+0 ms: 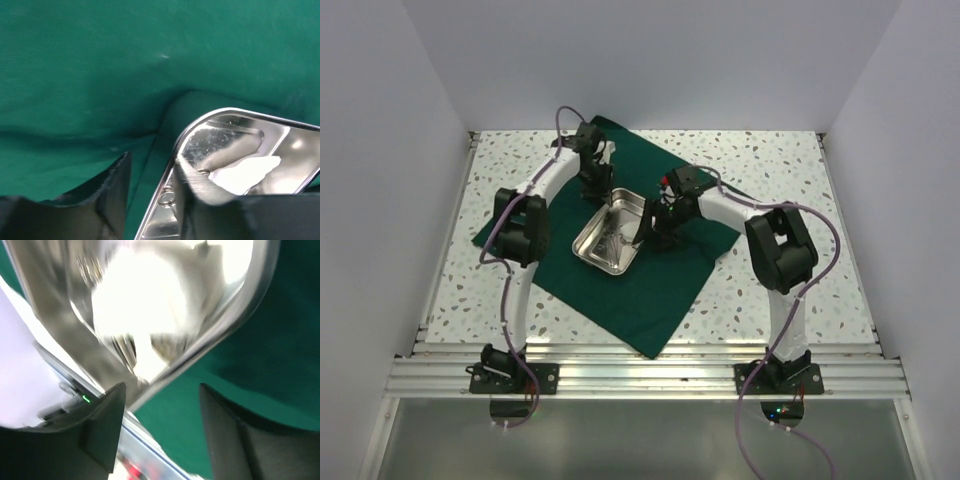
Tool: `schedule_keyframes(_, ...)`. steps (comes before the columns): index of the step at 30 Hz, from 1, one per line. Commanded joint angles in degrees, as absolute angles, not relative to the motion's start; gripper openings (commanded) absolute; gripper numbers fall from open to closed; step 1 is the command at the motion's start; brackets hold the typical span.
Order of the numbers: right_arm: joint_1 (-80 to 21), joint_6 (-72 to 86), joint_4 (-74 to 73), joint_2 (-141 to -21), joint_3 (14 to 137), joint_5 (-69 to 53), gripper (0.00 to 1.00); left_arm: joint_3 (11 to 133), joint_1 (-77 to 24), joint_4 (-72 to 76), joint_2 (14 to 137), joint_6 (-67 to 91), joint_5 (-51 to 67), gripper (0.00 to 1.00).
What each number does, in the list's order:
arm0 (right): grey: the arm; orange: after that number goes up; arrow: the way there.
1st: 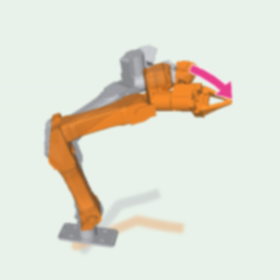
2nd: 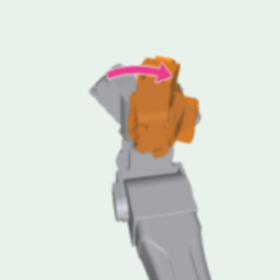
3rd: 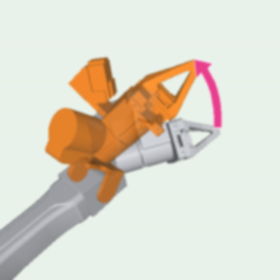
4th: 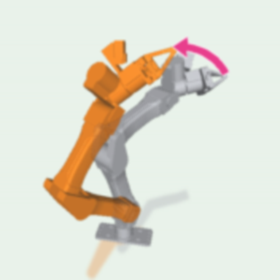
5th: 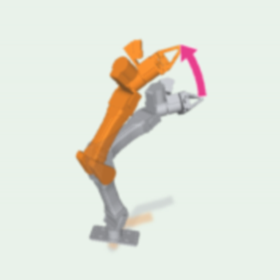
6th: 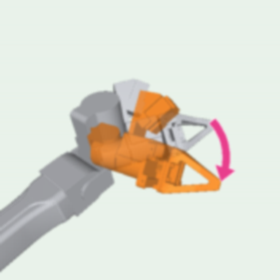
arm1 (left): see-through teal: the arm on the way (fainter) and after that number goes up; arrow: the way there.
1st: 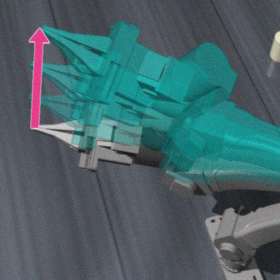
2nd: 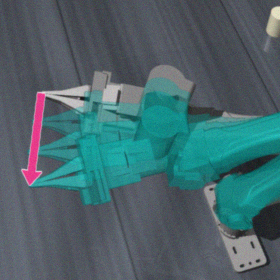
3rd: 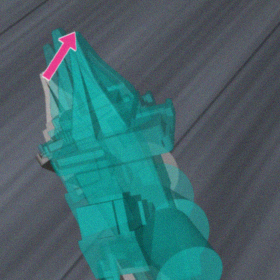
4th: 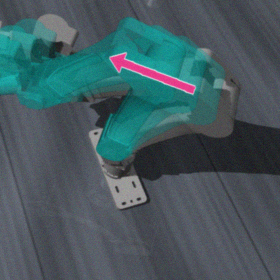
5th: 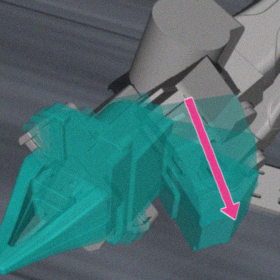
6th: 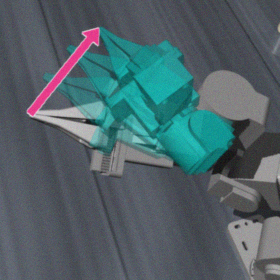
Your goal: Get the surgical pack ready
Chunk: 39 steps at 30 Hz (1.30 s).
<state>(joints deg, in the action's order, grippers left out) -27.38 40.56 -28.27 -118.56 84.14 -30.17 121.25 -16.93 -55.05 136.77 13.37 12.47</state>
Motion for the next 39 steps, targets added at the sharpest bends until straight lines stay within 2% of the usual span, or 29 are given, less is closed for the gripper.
schedule_keyframes(1,-28.04,34.46,-36.38,-116.02,86.75,-29.55,0.71,118.14,-14.50,-47.21,127.30,16.34,10.29,0.46)
schedule_keyframes(2,-27.69,33.32,-37.52,-115.32,86.92,-28.66,0.74,115.51,-14.07,-46.85,125.53,16.52,9.50,0.58)
schedule_keyframes(3,-27.34,31.22,-39.62,-113.83,87.01,-27.70,0.78,114.36,-13.89,-46.67,123.77,16.61,9.41,0.59)
schedule_keyframes(7,-21.82,27.86,-42.89,-109.35,86.66,-23.65,0.81,105.05,-14.06,-46.50,112.02,18.01,8.97,0.56)
schedule_keyframes(9,-17.17,27.16,-43.68,-108.02,85.88,-22.50,0.80,96.71,-14.32,-45.79,107.25,18.46,9.49,0.48)
schedule_keyframes(10,-15.83,26.72,-43.77,-107.23,85.78,-22.06,0.77,90.50,-15.20,-44.31,102.18,18.98,10.80,0.35)
schedule_keyframes(12,-12.76,25.32,-44.12,-107.14,86.04,-19.27,0.74,84.67,-16.60,-42.02,97.41,19.42,13.35,0.21)
schedule_keyframes(13,-11.96,24.88,-44.30,-107.75,86.39,-18.64,0.70,80.64,-19.22,-40.71,93.64,19.68,15.53,0.11)
schedule_keyframes(16,-9.94,23.56,-44.12,-109.42,87.71,-16.09,0.63,77.01,-27.03,-39.73,89.75,19.16,17.66,0.00)
schedule_keyframes(17,-9.67,23.38,-43.77,-110.29,87.89,-15.65,0.50,76.12,-28.90,-38.86,89.21,19.16,18.19,0.00)
schedule_keyframes(20,-9.58,22.50,-41.66,-112.58,87.89,-14.24,0.29,72.52,-34.53,-33.85,88.85,19.77,22.23,0.00)
schedule_keyframes(21,-9.58,21.80,-41.57,-113.20,88.41,-13.89,0.17,72.34,-35.76,-33.05,89.38,19.69,22.67,0.00)
schedule_keyframes(24,-9.14,20.75,-41.05,-114.52,88.42,-12.22,0.04,72.25,-40.60,-30.59,92.89,18.46,22.41,0.00)
schedule_keyframes(27,-8.53,20.30,-40.52,-115.83,87.72,-11.95,0.00,73.47,-44.02,-30.24,98.77,18.37,21.28,0.00)
schedule_keyframes(30,-7.91,19.60,-40.17,-116.28,86.84,-10.73,0.00,73.83,-47.10,-29.53,105.27,17.32,18.99,0.00)
schedule_keyframes(39,-6.68,18.72,-41.31,-120.67,87.27,-8.79,0.00,68.05,-50.89,-30.85,111.80,20.56,16.88,0.00)
